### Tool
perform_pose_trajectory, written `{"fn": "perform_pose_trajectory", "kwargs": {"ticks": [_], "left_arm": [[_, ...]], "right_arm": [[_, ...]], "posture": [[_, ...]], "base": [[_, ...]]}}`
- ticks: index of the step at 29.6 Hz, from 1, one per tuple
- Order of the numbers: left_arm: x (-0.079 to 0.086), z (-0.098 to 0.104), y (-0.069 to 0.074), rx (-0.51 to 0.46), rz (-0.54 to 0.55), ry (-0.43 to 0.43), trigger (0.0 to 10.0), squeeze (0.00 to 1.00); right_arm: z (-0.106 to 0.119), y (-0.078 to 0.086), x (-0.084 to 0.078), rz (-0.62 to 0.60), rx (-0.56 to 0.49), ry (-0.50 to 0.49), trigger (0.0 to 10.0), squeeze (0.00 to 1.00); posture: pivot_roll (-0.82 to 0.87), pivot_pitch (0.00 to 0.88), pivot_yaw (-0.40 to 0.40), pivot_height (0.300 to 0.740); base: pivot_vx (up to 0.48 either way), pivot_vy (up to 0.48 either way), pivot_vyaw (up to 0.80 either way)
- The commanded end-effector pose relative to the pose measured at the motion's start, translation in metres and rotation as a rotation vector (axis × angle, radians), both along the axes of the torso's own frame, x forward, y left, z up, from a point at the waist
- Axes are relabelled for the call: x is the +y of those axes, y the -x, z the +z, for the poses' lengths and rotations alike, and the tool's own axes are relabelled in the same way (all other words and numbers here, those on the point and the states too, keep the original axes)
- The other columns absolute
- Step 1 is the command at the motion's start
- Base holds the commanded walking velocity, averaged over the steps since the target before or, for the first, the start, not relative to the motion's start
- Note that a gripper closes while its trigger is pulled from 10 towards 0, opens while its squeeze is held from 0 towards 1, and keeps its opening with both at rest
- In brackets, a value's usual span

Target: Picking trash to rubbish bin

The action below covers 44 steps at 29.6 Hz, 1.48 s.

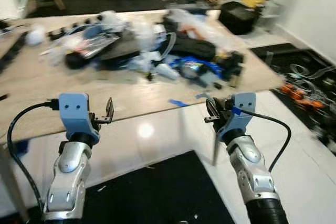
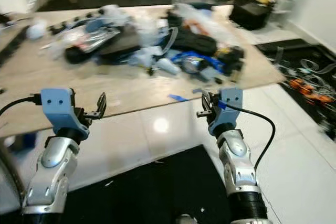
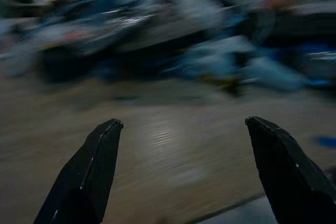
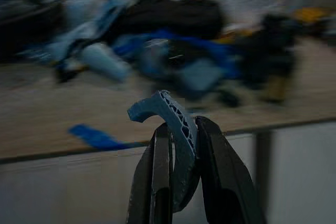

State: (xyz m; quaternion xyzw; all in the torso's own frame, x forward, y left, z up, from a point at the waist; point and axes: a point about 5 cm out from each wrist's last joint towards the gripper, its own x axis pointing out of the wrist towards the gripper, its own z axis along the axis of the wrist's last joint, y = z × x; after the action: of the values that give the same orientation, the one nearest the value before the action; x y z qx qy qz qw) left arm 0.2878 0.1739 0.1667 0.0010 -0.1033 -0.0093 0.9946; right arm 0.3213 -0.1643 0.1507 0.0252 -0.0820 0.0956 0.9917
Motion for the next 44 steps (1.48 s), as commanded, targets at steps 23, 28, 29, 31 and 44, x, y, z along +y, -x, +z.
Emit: {"fn": "perform_pose_trajectory", "kwargs": {"ticks": [23, 28, 29, 31, 44], "left_arm": [[-0.0036, -0.0046, 0.0005, 0.024, -0.019, -0.063, 10.0, 0.0], [-0.0049, -0.0051, 0.0, 0.024, -0.023, -0.042, 10.0, 0.0], [-0.005, -0.0046, -0.0003, 0.021, -0.021, -0.051, 10.0, 0.0], [-0.005, -0.0042, -0.0004, 0.019, -0.02, -0.058, 10.0, 0.0], [-0.0085, -0.0035, -0.0015, 0.016, -0.03, -0.062, 10.0, 0.0]], "right_arm": [[-0.0032, 0.0004, -0.0002, 0.007, 0.014, -0.022, 10.0, 0.0], [-0.0039, 0.0, -0.0008, 0.006, 0.023, -0.036, 10.0, 0.0], [-0.0038, -0.0003, -0.0009, 0.005, 0.025, -0.037, 10.0, 0.0], [-0.0037, -0.0005, -0.001, 0.005, 0.025, -0.036, 10.0, 0.0], [-0.0056, -0.0003, 0.0008, 0.006, 0.03, -0.021, 10.0, 0.0]], "posture": [[0.02, 0.124, -0.063, 0.74], [0.02, 0.13, -0.062, 0.74], [0.02, 0.132, -0.061, 0.74], [0.02, 0.132, -0.061, 0.74], [0.02, 0.133, -0.061, 0.74]], "base": [[0.0, 0.0, -0.73], [0.0, 0.0, -0.72], [0.0, 0.0, -0.73], [0.0, 0.0, -0.73], [0.0, 0.0, -0.73]]}}
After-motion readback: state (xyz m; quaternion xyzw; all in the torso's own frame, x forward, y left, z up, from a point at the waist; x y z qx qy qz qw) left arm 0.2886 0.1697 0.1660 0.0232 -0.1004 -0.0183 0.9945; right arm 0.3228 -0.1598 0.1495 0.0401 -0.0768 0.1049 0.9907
